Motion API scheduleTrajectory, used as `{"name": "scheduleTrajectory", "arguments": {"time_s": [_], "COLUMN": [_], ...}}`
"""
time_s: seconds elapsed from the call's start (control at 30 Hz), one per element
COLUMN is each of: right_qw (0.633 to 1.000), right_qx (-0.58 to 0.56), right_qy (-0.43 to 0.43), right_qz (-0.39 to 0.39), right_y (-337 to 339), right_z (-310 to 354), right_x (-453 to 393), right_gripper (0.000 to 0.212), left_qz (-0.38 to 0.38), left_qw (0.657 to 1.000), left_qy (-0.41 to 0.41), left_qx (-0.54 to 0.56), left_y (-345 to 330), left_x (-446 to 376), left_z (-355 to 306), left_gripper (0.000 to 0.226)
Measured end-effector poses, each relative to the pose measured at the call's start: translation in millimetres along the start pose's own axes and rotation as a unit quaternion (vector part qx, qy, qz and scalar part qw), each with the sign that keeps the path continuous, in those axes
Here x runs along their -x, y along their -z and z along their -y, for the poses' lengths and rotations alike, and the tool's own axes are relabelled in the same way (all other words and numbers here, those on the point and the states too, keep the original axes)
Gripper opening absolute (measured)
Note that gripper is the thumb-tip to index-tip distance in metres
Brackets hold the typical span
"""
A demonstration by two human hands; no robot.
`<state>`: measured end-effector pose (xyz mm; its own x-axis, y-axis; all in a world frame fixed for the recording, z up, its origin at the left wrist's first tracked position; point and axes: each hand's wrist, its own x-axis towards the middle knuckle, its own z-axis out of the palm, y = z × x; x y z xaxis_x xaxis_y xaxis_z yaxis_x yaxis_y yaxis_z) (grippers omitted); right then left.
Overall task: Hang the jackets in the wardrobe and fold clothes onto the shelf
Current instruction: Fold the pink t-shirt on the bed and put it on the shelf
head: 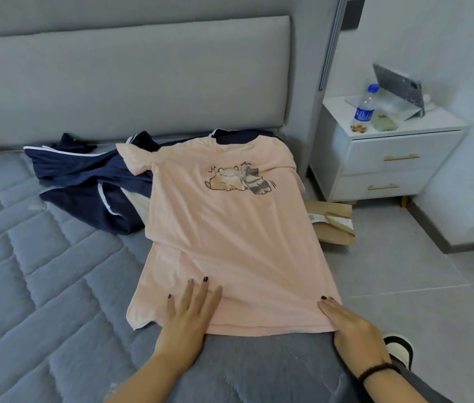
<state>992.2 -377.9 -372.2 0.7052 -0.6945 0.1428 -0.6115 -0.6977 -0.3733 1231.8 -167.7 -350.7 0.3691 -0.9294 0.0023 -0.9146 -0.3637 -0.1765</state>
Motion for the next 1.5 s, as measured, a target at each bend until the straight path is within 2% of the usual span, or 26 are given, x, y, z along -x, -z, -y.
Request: {"name": "scheduleTrajectory", "arguments": {"time_s": [0.1, 0.2, 0.27, 0.33, 0.43, 0.57, 0.7, 0.8, 0.87, 0.97, 1.1, 1.17, 1.23, 1.27, 1.37, 1.5], "right_qw": [0.999, 0.998, 0.993, 0.982, 0.961, 0.939, 0.908, 0.868, 0.856, 0.865, 0.904, 0.914, 0.931, 0.939, 0.958, 0.973], "right_qx": [-0.028, -0.012, 0.033, 0.073, 0.136, 0.19, 0.243, 0.278, 0.274, 0.249, 0.161, 0.123, 0.085, 0.064, 0.026, -0.019], "right_qy": [-0.028, -0.035, -0.019, -0.005, 0.04, 0.083, 0.077, 0.061, 0.049, 0.034, 0.0, -0.014, -0.021, -0.026, -0.036, -0.075], "right_qz": [0.035, 0.053, 0.114, 0.173, 0.236, 0.274, 0.332, 0.407, 0.436, 0.434, 0.396, 0.386, 0.356, 0.338, 0.285, 0.218], "right_y": [-0.3, 2.3, 14.2, 25.1, 35.2, 47.3, 64.5, 76.4, 82.4, 85.6, 74.1, 67.0, 61.6, 60.4, 54.4, 36.1], "right_z": [2.1, 3.8, 17.0, 28.7, 42.4, 57.3, 75.7, 89.4, 98.1, 100.6, 89.2, 83.4, 78.9, 77.8, 73.3, 62.3], "right_x": [3.9, 3.5, 2.8, 5.4, 15.9, 33.3, 52.9, 63.2, 72.0, 92.6, 107.2, 106.2, 103.7, 102.3, 97.7, 79.3], "right_gripper": [0.071, 0.064, 0.065, 0.065, 0.06, 0.05, 0.033, 0.038, 0.041, 0.04, 0.051, 0.049, 0.042, 0.042, 0.049, 0.05], "left_qz": [0.037, 0.102, 0.168, 0.227, 0.226, 0.248, 0.3, 0.354, 0.38, 0.399, 0.446, 0.445, 0.401, 0.364, 0.257, 0.207], "left_qw": [0.998, 0.994, 0.984, 0.971, 0.971, 0.965, 0.949, 0.931, 0.92, 0.909, 0.882, 0.889, 0.916, 0.931, 0.96, 0.967], "left_qy": [0.046, 0.042, 0.056, 0.079, 0.08, 0.065, 0.024, -0.012, -0.027, -0.047, -0.054, -0.024, -0.002, 0.003, -0.008, -0.016], "left_qx": [-0.029, -0.007, -0.005, 0.02, 0.005, -0.064, -0.095, -0.088, -0.088, -0.112, -0.143, -0.102, -0.02, 0.023, 0.106, 0.147], "left_y": [3.8, 13.5, 8.9, 14.8, 23.8, 34.2, 44.0, 46.9, 52.5, 65.2, 81.3, 86.9, 93.0, 97.4, 104.7, 96.2], "left_x": [14.0, 26.3, 41.1, 57.0, 74.7, 94.6, 112.3, 123.2, 127.9, 132.0, 123.6, 110.8, 90.8, 79.9, 42.5, -14.8], "left_z": [39.9, 68.4, 80.2, 83.9, 87.5, 88.3, 76.7, 68.9, 65.1, 56.4, 42.6, 38.5, 36.5, 35.9, 28.4, 7.5], "left_gripper": [0.075, 0.103, 0.109, 0.101, 0.074, 0.064, 0.05, 0.04, 0.04, 0.043, 0.04, 0.06, 0.082, 0.084, 0.078, 0.075]}}
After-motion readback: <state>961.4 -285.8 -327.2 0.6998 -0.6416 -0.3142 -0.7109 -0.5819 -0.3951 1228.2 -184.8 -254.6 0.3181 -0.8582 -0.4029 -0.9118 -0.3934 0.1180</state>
